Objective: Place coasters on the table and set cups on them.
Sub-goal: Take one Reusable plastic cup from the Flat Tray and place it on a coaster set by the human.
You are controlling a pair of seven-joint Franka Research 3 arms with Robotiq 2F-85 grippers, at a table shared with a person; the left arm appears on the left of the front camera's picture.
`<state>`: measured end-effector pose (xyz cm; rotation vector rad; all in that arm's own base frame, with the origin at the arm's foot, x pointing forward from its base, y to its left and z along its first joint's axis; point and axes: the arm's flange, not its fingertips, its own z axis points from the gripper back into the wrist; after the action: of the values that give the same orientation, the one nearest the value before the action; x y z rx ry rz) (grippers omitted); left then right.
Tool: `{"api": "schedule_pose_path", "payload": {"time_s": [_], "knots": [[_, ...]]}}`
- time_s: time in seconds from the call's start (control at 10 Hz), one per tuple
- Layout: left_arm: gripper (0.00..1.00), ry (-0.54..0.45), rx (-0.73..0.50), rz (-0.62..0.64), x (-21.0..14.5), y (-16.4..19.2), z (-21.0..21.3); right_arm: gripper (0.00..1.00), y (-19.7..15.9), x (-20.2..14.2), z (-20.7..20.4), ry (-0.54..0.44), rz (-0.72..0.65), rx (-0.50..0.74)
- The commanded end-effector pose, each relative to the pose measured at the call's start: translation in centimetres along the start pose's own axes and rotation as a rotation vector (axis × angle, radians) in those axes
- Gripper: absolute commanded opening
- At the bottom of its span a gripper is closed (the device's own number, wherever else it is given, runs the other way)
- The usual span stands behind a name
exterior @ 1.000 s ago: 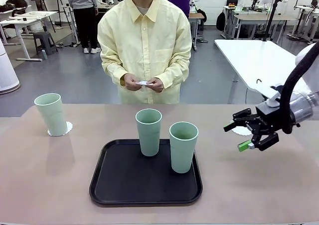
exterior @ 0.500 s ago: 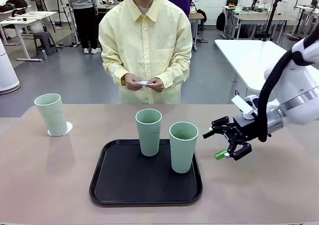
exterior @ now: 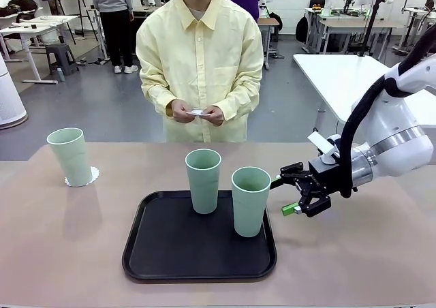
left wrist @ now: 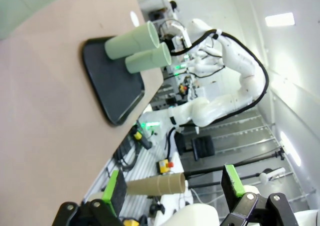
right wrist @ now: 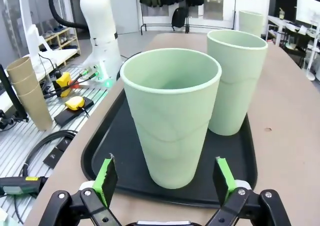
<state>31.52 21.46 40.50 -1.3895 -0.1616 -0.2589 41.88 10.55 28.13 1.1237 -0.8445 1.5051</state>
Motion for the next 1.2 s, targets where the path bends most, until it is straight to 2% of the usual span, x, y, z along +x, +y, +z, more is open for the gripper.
{"api": "schedule_pose_path", "payload": {"time_s": [0.0,1.1], "knots": [[1.0,-0.006,-0.003,-0.001,-0.1,-0.2,0.2,1.0,-0.8,0.3,-1.2,-0.009,-0.01,0.002],[1.0,-0.006,-0.003,-0.001,-0.1,-0.2,0.2,1.0,-2.9,-2.1,-5.4,0.03,-0.006,0.062]]}}
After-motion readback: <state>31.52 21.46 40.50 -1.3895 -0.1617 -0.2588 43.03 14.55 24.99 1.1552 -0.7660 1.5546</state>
